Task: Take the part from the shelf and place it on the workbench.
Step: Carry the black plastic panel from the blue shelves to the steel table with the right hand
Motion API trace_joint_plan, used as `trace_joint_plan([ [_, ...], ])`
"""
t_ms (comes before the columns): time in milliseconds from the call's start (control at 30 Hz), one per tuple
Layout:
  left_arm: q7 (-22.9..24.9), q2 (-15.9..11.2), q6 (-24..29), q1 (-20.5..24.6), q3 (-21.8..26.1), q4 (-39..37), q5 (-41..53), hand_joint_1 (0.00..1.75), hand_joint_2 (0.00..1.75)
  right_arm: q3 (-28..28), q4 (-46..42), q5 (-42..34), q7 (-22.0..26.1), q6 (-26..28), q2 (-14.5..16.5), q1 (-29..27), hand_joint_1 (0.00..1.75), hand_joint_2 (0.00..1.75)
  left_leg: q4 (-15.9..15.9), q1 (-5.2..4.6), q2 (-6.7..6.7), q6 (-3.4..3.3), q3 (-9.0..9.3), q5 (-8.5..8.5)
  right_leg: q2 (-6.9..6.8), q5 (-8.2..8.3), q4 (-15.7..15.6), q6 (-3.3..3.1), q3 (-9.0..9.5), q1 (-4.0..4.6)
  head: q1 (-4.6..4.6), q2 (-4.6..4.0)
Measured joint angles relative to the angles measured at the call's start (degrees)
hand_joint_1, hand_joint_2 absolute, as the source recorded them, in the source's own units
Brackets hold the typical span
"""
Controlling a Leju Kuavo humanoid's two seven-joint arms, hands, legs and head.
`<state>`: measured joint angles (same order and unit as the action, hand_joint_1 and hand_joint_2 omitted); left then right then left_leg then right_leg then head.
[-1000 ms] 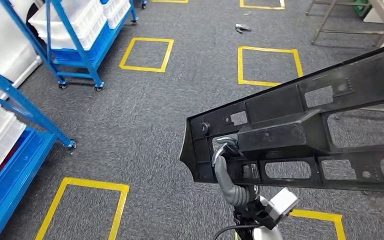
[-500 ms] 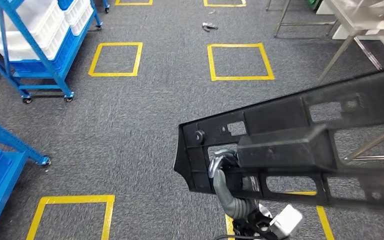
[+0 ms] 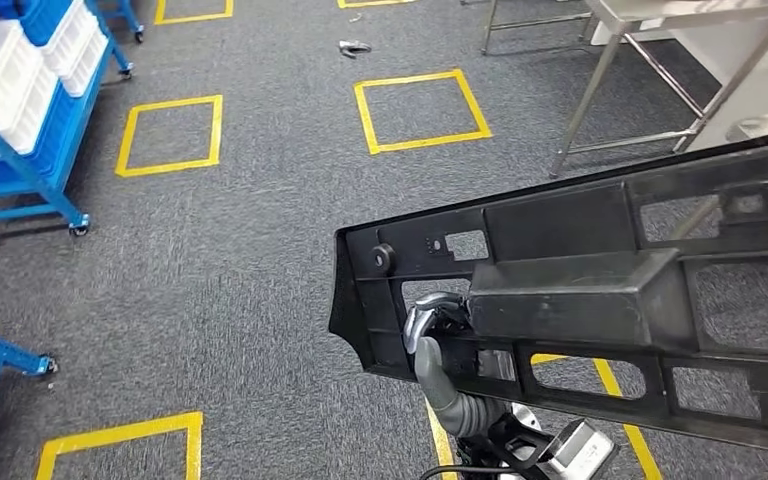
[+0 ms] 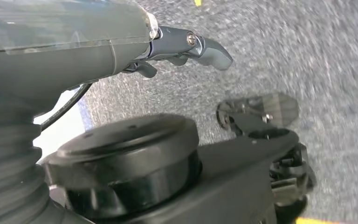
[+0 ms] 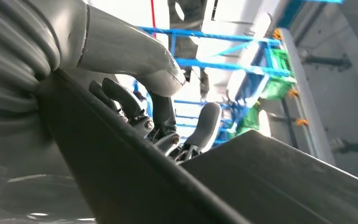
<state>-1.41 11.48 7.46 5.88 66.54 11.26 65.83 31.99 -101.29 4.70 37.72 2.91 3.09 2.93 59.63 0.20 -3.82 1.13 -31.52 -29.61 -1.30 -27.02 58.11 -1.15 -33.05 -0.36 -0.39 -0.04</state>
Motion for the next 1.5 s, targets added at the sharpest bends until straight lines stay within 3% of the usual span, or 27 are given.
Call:
trace_joint_plan([
  [67,0.3,-0.1,-1.0,-0.1,0.0,0.0,0.3,0.0,1.75,0.9,0.0,-0.5,-0.4,0.4,0.0,1.1,1.75,1.75,6.9,0.21,2.56,0.35,-3.06,-3.65,1.09,0.15,0.0,-0.42,-0.03,-0.11,-0.03,0.0],
  [100,0.3,-0.1,-1.5,-0.1,-0.1,0.0,0.5,0.0,1.75,1.3,0.0,-0.6,-0.6,0.6,0.1,1.4,1.75,1.75,10.9,0.24,3.08,0.43,-4.93,-5.3,1.66,0.18,0.0,-0.51,-0.06,-0.07,-0.04,-0.01],
  [167,0.1,-0.4,-2.5,0.0,-0.2,0.0,0.9,0.0,1.75,1.9,0.1,-0.6,-0.6,1.6,0.1,1.8,1.75,1.75,14.8,0.25,3.39,0.44,-6.88,-5.73,2.86,0.18,0.2,-0.53,-0.07,0.01,-0.04,-0.01],
  [200,-0.1,-0.6,-3.1,0.0,-0.3,0.0,1.1,0.0,1.75,2.1,0.1,-0.6,-0.6,2.2,0.1,2.1,1.75,1.75,13.4,0.26,3.47,0.35,-6.33,-4.22,3.53,0.18,0.3,-0.53,-0.07,0.03,-0.04,-0.01],
  [233,-0.3,-0.9,-3.5,0.0,-0.5,0.0,1.2,0.0,1.75,2.4,0.2,-0.5,-0.6,2.7,0.1,2.5,1.75,1.75,10.1,0.29,3.87,0.19,-4.88,-1.93,4.28,0.16,0.4,-0.51,-0.07,0.03,-0.04,-0.01],
  [300,-0.9,-1.4,-4.2,-0.1,-0.9,0.0,1.3,0.0,1.75,2.6,0.2,-0.4,-0.5,3.4,0.3,3.4,1.75,1.75,2.4,0.44,6.2,-0.26,-1.46,1.45,5.7,0.16,0.7,-0.3,-0.28,0.03,-0.02,-0.01],
  [367,-2.0,-1.9,-4.6,-0.2,-1.0,0.0,1.2,0.0,1.75,2.7,0.2,-0.3,-0.5,4.1,0.4,3.7,1.75,1.75,-1.1,0.41,7.89,-0.65,-0.03,1.96,6.73,0.36,0.9,0.31,-0.85,-0.12,-0.01,-0.01],
  [433,-3.2,-2.2,-4.8,-0.1,-1.1,0.0,0.9,0.0,1.75,2.7,0.1,-0.3,-0.5,4.7,0.4,3.8,1.75,1.75,-1.7,0.4,7.14,-1.16,0.07,2.08,7.4,0.6,0.9,1.05,-1.34,-0.26,-0.01,0.0],
  [500,-4.1,-2.4,-5.0,0.0,-1.1,0.0,0.8,0.0,1.75,2.7,0.1,-0.3,-0.5,5.1,0.4,4.1,1.75,1.75,-2.3,0.63,5.89,-1.9,0.22,2.5,5.65,-0.5,2.4,1.58,-2.12,-0.07,0.15,0.0],
  [567,-4.3,-2.6,-5.1,0.0,-1.1,0.0,0.7,0.0,1.75,2.7,0.1,-0.3,-0.7,5.2,0.5,4.5,1.75,1.75,-2.6,0.63,4.46,-2.36,0.28,2.69,2.85,-3.78,8.1,1.94,-4.76,0.02,0.4,0.0],
  [633,-4.2,-2.8,-5.2,-0.1,-1.1,0.0,0.7,0.0,1.75,2.7,0.2,-0.4,-1.0,5.3,0.5,4.7,1.75,1.75,-2.6,0.5,2.95,-2.49,0.22,2.63,1.93,-6.56,15.0,2.23,-8.07,-0.21,0.5,0.0],
  [667,-4.2,-2.8,-5.3,-0.2,-1.1,0.0,0.7,0.0,1.75,2.7,0.3,-0.4,-1.1,5.3,0.5,4.7,1.75,1.75,-2.5,0.48,2.22,-2.49,0.21,2.59,1.77,-6.56,16.4,2.35,-8.74,-0.33,0.5,0.0],
  [700,-4.1,-2.8,-5.3,-0.2,-1.1,0.0,0.7,0.0,1.75,2.7,0.4,-0.4,-1.2,5.3,0.5,4.8,1.75,1.75,-2.5,0.47,1.58,-2.45,0.23,2.54,1.57,-5.48,15.6,2.41,-8.28,-0.43,0.51,0.0],
  [733,-4.1,-2.8,-5.4,-0.1,-1.1,0.0,0.7,0.0,1.75,2.7,0.5,-0.5,-1.3,5.3,0.5,4.8,1.75,1.75,-2.5,0.47,1.0,-2.36,0.3,2.46,1.16,-3.61,12.6,2.39,-6.68,-0.49,0.52,0.0],
  [800,-4.1,-2.8,-5.5,0.0,-1.1,0.0,0.7,0.0,1.75,2.7,0.5,-0.5,-1.3,5.3,0.6,4.9,1.75,1.75,-2.3,0.31,0.05,-1.98,0.5,2.2,-0.99,-0.47,4.5,2.03,-2.51,-0.2,0.52,0.0],
  [867,-4.2,-2.8,-5.6,0.1,-1.1,0.0,0.7,0.0,1.75,2.6,0.5,-0.5,-1.3,5.3,0.7,5.0,1.75,1.75,-2.2,0.05,-0.77,-1.41,0.62,1.93,-2.28,0.27,0.6,1.49,-0.65,0.29,0.46,0.0],
  [933,-4.3,-2.8,-5.6,0.1,-1.1,0.0,0.7,0.0,1.75,2.6,0.5,-0.5,-1.3,5.3,0.7,5.0,1.75,1.75,-2.2,-0.06,-1.76,-0.81,0.79,1.75,-1.29,0.28,0.4,0.98,-0.78,0.44,0.43,0.0],
  [1000,-4.3,-2.9,-5.6,0.2,-1.1,0.0,0.8,0.0,1.75,2.5,0.6,-0.5,-1.3,5.3,0.8,5.0,1.75,1.75,-1.1,0.16,-0.85,-0.19,0.55,0.62,-0.16,0.54,0.0,0.38,-0.67,0.15,0.42,0.0],
  [1067,-4.4,-2.9,-5.6,0.2,-1.1,0.0,0.8,0.0,1.75,2.5,0.6,-0.5,-1.3,5.3,1.0,5.0,1.75,1.75,4.2,0.44,1.83,0.3,-1.67,-2.63,0.85,0.75,-0.3,-0.13,-0.54,-0.16,0.37,0.0],
  [1133,-4.4,-2.9,-5.6,0.1,-1.1,0.0,0.7,0.0,1.75,2.5,0.7,-0.5,-1.3,5.3,1.1,5.0,1.75,1.75,12.0,0.5,3.17,0.58,-5.29,-6.0,2.07,0.77,-0.2,-0.34,-0.61,-0.18,0.34,0.0],
  [1167,-4.4,-2.9,-5.6,0.0,-1.1,0.0,0.7,0.0,1.75,2.5,0.7,-0.5,-1.3,5.3,1.1,5.0,1.75,1.75,14.3,0.51,3.3,0.65,-6.48,-6.45,2.76,0.77,-0.1,-0.36,-0.63,-0.17,0.34,0.0],
  [1200,-4.4,-2.9,-5.6,-0.1,-1.1,0.0,0.7,0.0,1.75,2.5,0.8,-0.5,-1.3,5.2,1.2,5.0,1.75,1.75,14.5,0.53,3.35,0.66,-6.71,-5.68,3.51,0.76,0.0,-0.35,-0.64,-0.18,0.33,0.0],
  [1267,-4.6,-2.9,-5.7,-0.1,-1.1,0.0,0.6,0.0,1.75,2.5,0.9,-0.5,-1.3,5.2,1.2,5.0,1.75,1.75,8.4,0.69,4.13,0.53,-4.23,-1.43,5.0,0.62,0.3,-0.14,-0.61,-0.26,0.33,0.0],
  [1333,-4.7,-3.0,-5.8,0.0,-1.1,0.0,0.5,0.0,1.75,2.5,0.9,-0.5,-1.3,5.2,1.2,4.9,1.75,1.75,1.4,0.9,6.31,0.22,-1.17,1.36,6.31,0.45,0.8,0.33,-0.86,-0.24,0.34,0.0],
  [1400,-4.8,-3.0,-5.9,-0.1,-1.1,0.0,0.3,0.0,1.75,2.5,0.9,-0.5,-1.3,5.1,1.2,4.8,1.75,1.75,-0.8,0.85,7.4,-0.23,-0.22,1.46,7.34,0.62,1.0,0.98,-1.35,-0.29,0.38,0.0],
  [1467,-4.9,-2.9,-6.0,-0.1,-1.1,0.0,0.2,0.0,1.75,2.4,0.9,-0.5,-1.3,5.1,1.1,4.6,1.75,1.75,-1.2,0.82,6.43,-0.91,-0.16,1.77,7.88,0.82,1.0,1.68,-1.67,-0.44,0.4,0.0],
  [1500,-4.9,-2.9,-6.0,0.0,-1.1,0.0,0.2,0.0,1.75,2.3,0.8,-0.5,-1.2,5.0,1.1,4.5,1.75,1.75,-1.4,0.86,5.89,-1.35,-0.08,1.97,7.09,0.42,1.5,1.98,-1.95,-0.39,0.48,0.0],
])
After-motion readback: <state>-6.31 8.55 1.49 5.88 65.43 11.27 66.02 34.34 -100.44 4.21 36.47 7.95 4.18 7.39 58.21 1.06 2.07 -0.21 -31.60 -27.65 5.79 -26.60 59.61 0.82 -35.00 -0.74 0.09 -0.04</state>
